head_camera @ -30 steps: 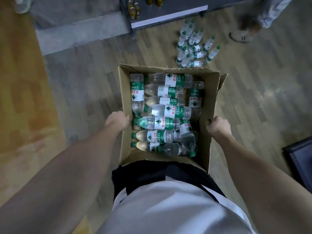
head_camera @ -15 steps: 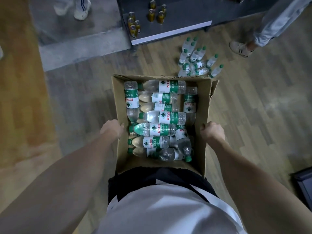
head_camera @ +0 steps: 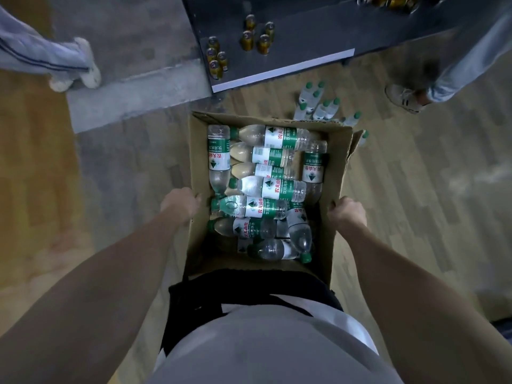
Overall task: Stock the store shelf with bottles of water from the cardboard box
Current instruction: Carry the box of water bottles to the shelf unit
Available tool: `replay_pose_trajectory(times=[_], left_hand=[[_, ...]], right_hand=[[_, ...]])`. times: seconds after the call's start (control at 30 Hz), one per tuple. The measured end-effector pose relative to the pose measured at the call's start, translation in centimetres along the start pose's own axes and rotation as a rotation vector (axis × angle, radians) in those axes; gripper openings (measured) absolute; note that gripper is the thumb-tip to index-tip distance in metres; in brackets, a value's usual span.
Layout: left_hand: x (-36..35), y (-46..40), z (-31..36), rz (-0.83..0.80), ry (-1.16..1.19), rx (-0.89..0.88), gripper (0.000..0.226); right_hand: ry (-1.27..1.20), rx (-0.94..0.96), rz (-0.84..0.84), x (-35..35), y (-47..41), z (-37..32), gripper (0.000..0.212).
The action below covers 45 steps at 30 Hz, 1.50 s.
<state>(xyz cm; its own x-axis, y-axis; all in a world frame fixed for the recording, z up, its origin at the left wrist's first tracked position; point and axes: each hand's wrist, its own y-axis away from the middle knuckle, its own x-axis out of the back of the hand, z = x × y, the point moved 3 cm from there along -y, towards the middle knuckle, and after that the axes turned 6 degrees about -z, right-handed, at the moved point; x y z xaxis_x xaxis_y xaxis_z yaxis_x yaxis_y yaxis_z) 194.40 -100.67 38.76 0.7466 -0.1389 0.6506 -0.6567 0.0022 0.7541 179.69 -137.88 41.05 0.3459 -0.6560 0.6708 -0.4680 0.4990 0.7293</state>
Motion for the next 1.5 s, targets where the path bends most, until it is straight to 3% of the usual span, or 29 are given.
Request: replay_pose_trajectory(times=[0.3,0.43,0.73,1.0,1.27,1.5], left_hand=[[5.6,-8.0,0.0,-0.035,0.018,0.022,0.052],[9.8,-13.3,-0.1,-0.03,0.055,-0.043,0.052],[20.4,-23.8,-1.1,-0.006,0.127,-0.028,0.048],[19.8,-29.7,-1.5,-0.116,0.273,0.104,0.027],[12.3,-35.8,0.4,-0.205,0.394,0.181,0.037],[5.2,-41.3,2.6,-0.295,0.388,0.234,0.044]], right_hand=[[0.044,0.027,-0.006,3.7,-7.1,-7.7,0.04],[0.07,0.006,0.009,5.4,-10.9,-12.7,0.033],[0.024,-0.046,-0.008,8.0,-19.2,-24.4,0.046],[0.052,-0.041,-0.139,4.8,-27.4,-29.2,0.039],[0.228,0.039,-0.209,0.6,-38.1,-30.5,0.036],[0.226,0.008,-0.207,-3.0,-45.7,-28.8,0.036]])
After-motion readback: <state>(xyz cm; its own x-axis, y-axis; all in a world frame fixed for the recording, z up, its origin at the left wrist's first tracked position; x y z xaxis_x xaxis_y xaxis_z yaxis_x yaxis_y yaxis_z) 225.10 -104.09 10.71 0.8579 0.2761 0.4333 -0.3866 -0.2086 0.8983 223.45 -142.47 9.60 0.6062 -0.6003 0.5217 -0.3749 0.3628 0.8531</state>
